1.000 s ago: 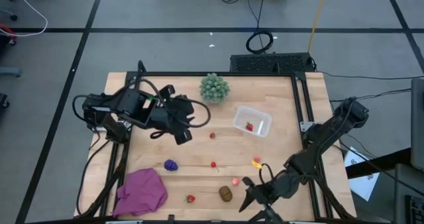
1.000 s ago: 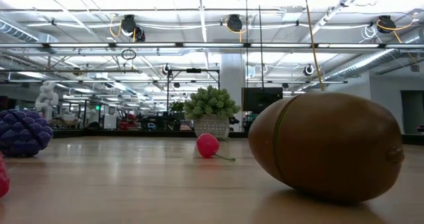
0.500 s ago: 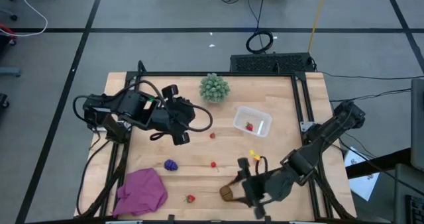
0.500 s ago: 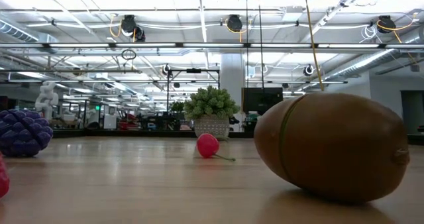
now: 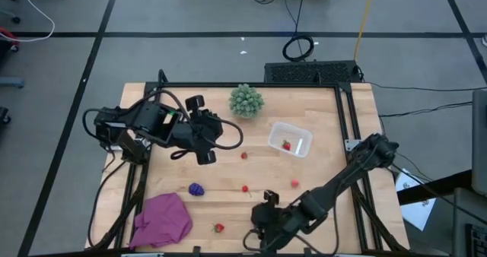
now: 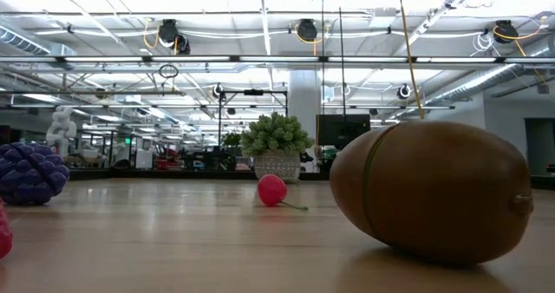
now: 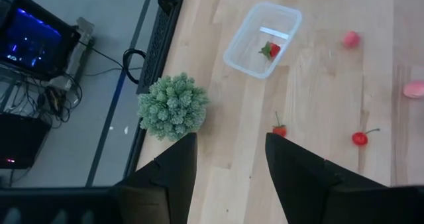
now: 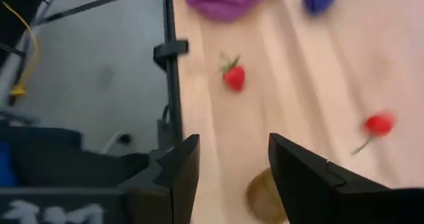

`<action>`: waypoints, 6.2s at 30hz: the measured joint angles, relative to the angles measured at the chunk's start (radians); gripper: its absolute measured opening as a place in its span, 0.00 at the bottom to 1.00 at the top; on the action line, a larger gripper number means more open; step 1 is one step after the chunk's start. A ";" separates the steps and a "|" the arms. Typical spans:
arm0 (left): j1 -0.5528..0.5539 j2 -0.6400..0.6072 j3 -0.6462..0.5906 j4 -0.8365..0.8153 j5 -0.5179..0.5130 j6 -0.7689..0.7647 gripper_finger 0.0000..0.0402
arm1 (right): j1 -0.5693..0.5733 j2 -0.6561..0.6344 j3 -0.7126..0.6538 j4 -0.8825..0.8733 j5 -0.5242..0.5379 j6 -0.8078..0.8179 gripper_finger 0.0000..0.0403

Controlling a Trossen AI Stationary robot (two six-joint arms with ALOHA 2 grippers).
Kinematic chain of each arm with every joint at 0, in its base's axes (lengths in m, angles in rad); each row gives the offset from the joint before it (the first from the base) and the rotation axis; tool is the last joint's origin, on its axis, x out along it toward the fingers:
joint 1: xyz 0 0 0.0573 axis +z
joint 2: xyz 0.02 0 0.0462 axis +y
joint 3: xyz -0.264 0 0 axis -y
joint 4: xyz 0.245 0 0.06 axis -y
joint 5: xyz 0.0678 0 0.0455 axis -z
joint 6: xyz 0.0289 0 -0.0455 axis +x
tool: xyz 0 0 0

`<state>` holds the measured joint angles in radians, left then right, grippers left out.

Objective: Pick and placing Produce into tupperware
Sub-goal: Put the brown kiwi into the transparent bin

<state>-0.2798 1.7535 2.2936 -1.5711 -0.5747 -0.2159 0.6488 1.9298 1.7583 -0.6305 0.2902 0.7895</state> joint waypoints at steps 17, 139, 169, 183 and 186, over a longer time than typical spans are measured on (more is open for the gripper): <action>-0.001 0.000 0.000 0.000 0.024 0.112 0.46 | -0.021 0.011 -0.005 -0.077 -0.113 0.267 0.37; -0.089 0.000 -0.109 0.001 0.155 0.065 0.46 | -0.208 0.201 -0.007 -0.009 -0.550 0.266 0.67; -0.089 0.000 -0.357 0.000 0.147 0.019 0.46 | -0.216 0.204 -0.138 0.205 -0.526 0.288 0.67; -0.089 0.000 -0.357 0.000 0.146 0.017 0.46 | -0.216 0.205 -0.138 0.280 -0.530 0.268 0.67; -0.089 0.000 -0.357 0.000 0.146 0.015 0.46 | -0.216 0.205 -0.138 0.278 -0.530 0.257 0.67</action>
<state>-0.3687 1.7538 1.9362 -1.5710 -0.4290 -0.2005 0.4332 2.1345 1.6199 -0.3526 -0.2398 1.0462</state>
